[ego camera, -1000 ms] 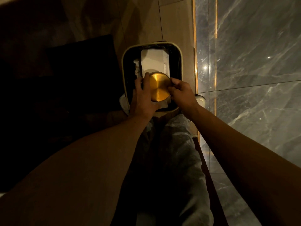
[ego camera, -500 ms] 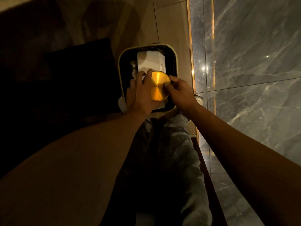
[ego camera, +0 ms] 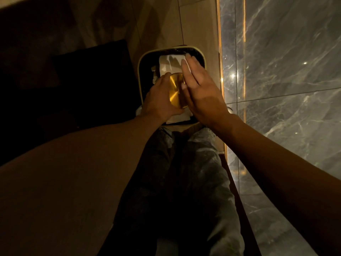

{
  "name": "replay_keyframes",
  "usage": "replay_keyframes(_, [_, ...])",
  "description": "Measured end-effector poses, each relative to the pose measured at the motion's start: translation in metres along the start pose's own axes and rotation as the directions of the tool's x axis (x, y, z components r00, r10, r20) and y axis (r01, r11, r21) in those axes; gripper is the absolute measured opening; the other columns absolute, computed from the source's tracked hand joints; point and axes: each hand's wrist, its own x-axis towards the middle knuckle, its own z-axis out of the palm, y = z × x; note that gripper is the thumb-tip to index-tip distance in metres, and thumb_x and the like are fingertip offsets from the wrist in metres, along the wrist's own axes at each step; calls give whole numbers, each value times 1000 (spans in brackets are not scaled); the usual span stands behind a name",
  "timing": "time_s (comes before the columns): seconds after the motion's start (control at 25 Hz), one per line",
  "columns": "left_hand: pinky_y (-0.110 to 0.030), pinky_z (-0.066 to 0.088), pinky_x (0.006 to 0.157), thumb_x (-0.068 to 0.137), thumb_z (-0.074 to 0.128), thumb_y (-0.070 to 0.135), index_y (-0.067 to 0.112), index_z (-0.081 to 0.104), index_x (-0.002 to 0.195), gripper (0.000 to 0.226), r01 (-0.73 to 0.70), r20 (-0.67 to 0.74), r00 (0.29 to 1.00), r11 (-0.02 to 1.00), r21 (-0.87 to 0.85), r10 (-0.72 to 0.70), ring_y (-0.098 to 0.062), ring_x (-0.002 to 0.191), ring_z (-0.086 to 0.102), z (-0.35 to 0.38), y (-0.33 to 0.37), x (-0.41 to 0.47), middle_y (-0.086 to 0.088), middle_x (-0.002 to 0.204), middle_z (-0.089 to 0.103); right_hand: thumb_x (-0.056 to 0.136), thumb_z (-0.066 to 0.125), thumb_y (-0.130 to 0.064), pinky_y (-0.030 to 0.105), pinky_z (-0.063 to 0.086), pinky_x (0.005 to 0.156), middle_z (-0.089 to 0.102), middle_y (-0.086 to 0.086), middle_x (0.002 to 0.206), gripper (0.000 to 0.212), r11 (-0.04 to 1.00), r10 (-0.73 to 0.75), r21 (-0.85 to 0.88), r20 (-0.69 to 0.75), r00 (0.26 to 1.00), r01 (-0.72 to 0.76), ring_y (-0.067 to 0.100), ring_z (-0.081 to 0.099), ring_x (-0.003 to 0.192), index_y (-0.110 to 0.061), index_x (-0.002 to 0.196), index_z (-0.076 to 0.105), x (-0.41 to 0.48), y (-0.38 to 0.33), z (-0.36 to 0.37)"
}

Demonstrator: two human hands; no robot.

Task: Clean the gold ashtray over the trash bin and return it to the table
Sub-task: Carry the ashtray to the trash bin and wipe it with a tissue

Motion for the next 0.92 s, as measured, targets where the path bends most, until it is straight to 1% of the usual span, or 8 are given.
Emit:
replay_keyframes(0.16, [-41,50,96,46,90,47,17,47,134,102,-18,63,998,996,86,12,-25,119,58,-6,-1,3,-3,130,60,104,33,-32,49,20,120,15,20,161,59,987,-74,-99,403,912,123,34,12,150,-4,152,15,0,14,3])
replay_keyframes(0.32, [-41,54,92,41,87,55,19,52,126,99,46,36,998,999,-20,-45,-23,112,62,-5,-1,1,-3,121,66,104,34,-26,43,10,122,14,19,161,57,985,-46,-155,212,976,80,32,12,150,-3,152,13,12,1,-8])
replay_keyframes(0.48, [-42,55,92,41,87,55,19,52,126,98,99,45,994,995,-17,-98,-27,112,62,-4,2,-1,-6,119,67,104,33,-33,47,17,122,14,17,162,59,982,-94,-104,447,889,156,31,10,151,-6,153,14,9,9,-2])
replay_keyframes(0.52, [-42,55,92,41,88,55,18,53,125,98,109,34,994,994,-31,-108,-26,113,63,-3,-1,-3,-5,119,67,104,32,-32,45,17,122,14,17,162,58,979,-103,-116,430,897,168,30,10,151,-6,153,14,14,7,-2])
replay_keyframes(0.64, [-42,55,89,43,90,51,18,54,122,94,84,-1,996,995,-46,-84,-26,110,64,-3,-6,-6,-5,118,68,104,32,-25,46,20,121,21,22,159,54,985,-72,-142,188,980,100,34,17,149,0,150,20,22,-5,-7])
replay_keyframes(0.72, [-43,54,90,46,90,50,19,51,126,94,77,13,997,997,1,-77,-28,111,62,-5,-6,-5,-6,120,66,104,34,-28,48,20,121,21,24,158,57,980,-124,-108,325,937,167,37,17,148,2,150,20,14,0,0])
replay_keyframes(0.8, [-41,54,91,49,90,48,19,50,129,93,73,31,997,997,4,-73,-28,114,61,-4,-7,-9,-6,124,65,104,34,-31,40,10,121,15,22,160,59,974,-124,-113,469,874,199,34,12,150,-1,152,16,5,6,3])
replay_keyframes(0.92, [-36,53,91,50,91,45,19,52,125,89,58,-23,998,998,-31,-59,-25,114,62,-2,-9,-12,-4,123,65,105,33,-28,40,12,122,15,20,161,57,988,-71,-115,279,958,106,31,11,150,-2,152,15,18,-5,-6])
